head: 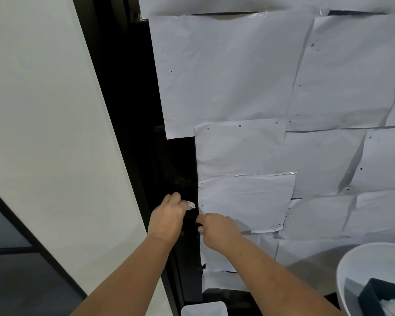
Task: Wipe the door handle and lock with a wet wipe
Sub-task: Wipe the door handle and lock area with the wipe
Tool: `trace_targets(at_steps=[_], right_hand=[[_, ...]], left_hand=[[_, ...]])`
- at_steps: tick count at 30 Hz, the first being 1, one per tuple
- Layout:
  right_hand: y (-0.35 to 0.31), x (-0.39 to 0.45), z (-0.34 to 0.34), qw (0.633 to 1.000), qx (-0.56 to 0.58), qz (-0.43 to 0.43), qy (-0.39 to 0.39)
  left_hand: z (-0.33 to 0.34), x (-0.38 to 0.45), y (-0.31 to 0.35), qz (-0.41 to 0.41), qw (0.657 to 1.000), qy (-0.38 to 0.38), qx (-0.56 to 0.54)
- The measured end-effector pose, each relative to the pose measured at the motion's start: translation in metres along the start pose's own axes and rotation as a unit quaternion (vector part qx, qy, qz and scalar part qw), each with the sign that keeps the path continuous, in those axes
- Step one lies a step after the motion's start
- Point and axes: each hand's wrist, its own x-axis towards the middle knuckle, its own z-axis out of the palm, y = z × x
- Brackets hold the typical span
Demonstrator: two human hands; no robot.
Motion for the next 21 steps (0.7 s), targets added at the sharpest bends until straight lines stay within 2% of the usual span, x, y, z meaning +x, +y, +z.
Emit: trace_targets(at_steps=[5,8,13,15,17,21], right_hand=[[0.001,0.002,0.004,1.000,0.010,0.010,0.001],[0.001,0.002,0.005,1.000,0.008,0.014,-0.002],[0.000,0.003,0.004,1.000,0.010,0.018,-0.007],[0.000,0.002,0.005,1.000,0.012,0.020,-0.006],[-0.001,0.002,0.006,1.000,0.010,0.021,-0.005],[-0.001,0.003,0.005,1.000,0.016,0.027,-0.006]], left_hand=[[0.005,-0.006,-0.008,-0.074,0.996,0.034,-0.023],[0.015,-0.007,-0.007,-0.107,0.994,0.009,0.009],[0.008,-0.009,0.000,-0.200,0.976,0.001,-0.082],[0.008,-0.014,0.002,-0.253,0.957,0.006,-0.143],[0.007,-0.013,0.003,-0.326,0.914,0.023,-0.240],[0.005,-0.009,0.008,-0.391,0.875,0.038,-0.284]])
